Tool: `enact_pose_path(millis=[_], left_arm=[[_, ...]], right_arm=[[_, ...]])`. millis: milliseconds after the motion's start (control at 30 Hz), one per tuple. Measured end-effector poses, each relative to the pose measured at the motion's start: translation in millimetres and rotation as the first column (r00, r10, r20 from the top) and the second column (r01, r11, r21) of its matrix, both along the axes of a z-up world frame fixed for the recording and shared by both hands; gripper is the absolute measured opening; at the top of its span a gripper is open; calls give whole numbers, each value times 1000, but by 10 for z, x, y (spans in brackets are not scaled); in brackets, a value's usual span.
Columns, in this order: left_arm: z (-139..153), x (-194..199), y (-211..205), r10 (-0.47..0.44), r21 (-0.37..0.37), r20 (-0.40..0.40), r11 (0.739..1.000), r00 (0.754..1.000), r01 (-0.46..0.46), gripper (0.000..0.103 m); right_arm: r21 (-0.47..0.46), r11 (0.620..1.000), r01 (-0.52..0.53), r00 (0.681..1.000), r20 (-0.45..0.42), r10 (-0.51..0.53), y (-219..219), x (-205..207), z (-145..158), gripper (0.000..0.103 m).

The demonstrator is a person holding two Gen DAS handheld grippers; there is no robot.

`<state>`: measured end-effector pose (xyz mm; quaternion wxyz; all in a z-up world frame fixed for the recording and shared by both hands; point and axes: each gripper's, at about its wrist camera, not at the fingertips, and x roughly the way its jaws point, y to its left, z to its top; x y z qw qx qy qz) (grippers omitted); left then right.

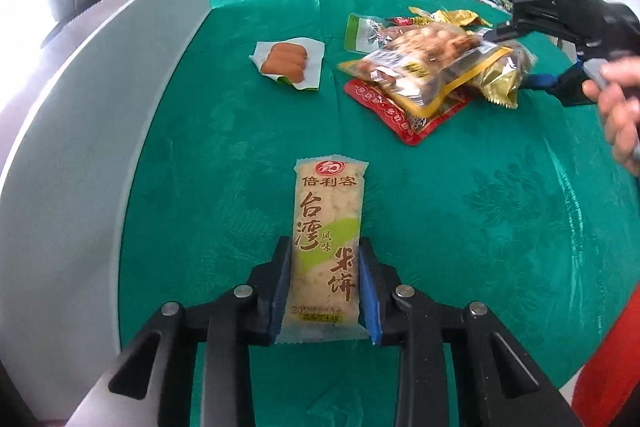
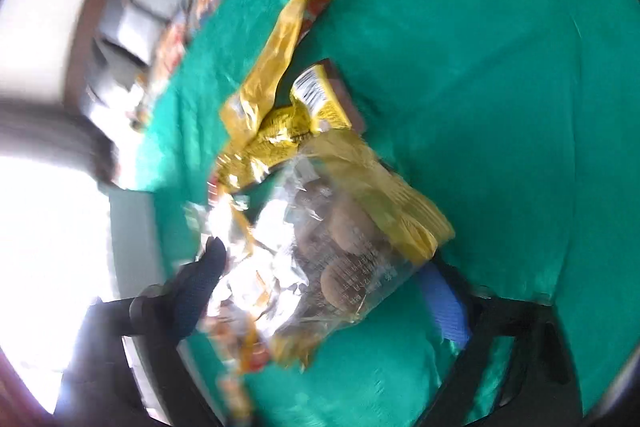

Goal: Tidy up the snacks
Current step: 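Grasp the rice-cracker pack with the left tool while the right tool grasps the gold-trimmed snack bag, then carry both packs over the white box and open both tools to release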

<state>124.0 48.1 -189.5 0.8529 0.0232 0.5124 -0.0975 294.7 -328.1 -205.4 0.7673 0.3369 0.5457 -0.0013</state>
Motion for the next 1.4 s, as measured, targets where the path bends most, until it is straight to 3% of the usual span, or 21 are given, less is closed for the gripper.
enact_pose_path(millis=[33,100,167,233,300,333,433,500,533,667,733,767,900,967,1033,1133,1233,1300,1400], left_arm=[[4,-10,44,5,-24,-4,1000,1000,-5,30],[3,-29,79,13,-54,-5,998,1000,-13,30],[4,-35,123,26,-91,-8,995,1000,-27,30],[-4,-19,146,43,-125,-10,991,999,-44,30],[-10,-13,190,61,-162,-14,985,998,-62,30],[-16,-9,206,70,-178,-16,981,997,-72,30],[-15,-36,205,85,-179,-9,980,996,-85,30],[-16,-69,186,81,-167,-4,983,997,-81,30],[-16,-90,187,82,-168,-2,982,997,-81,30],[-19,-176,303,109,-221,-14,969,994,-110,30],[24,-209,358,123,-256,-11,959,992,-122,30],[78,-228,385,132,-280,-4,952,991,-127,30],[400,-286,501,160,-387,33,912,987,-135,30],[659,-302,658,190,-453,62,880,980,-142,30],[928,-310,887,230,-483,101,862,968,-154,30],[1359,-320,1426,313,-462,169,863,935,-205,30],[1524,-310,1987,393,-379,200,876,898,-299,30],[1525,-275,2283,445,-301,195,875,874,-379,34],[1424,-200,2704,532,-152,181,846,827,-511,85]], right_arm=[[-34,997,-67,997,37,69,87,17,71,64],[-52,981,-185,982,32,187,156,-26,140,62],[-122,938,-323,946,-7,325,158,-169,210,61],[-205,895,-397,917,-53,395,-5,-374,291,62],[-287,871,-399,917,-98,387,-158,-494,345,68],[-337,874,-350,936,-81,343,-268,-574,419,76],[-339,914,-224,974,-32,226,-368,-749,477,83],[-376,896,-235,972,-66,227,-226,-771,401,85],[-428,865,-262,965,-102,242,-98,-778,337,84],[-509,806,-301,952,-206,226,-15,-893,36,84],[-480,830,-283,959,-168,230,-71,-1013,-35,79],[-476,835,-277,961,-135,242,-97,-1099,16,69],[-374,895,-243,965,2,262,-69,-1326,381,65],[-302,919,-252,956,71,285,91,-1358,628,65],[-233,920,-316,918,169,358,486,-1319,990,65],[-176,885,-430,836,293,464,1248,-1235,1458,65],[-71,812,-580,728,403,555,2278,-1065,1865,65],[-38,769,-638,684,432,588,2765,-999,1978,67],[21,714,-700,641,459,615,3448,-927,1986,76]])
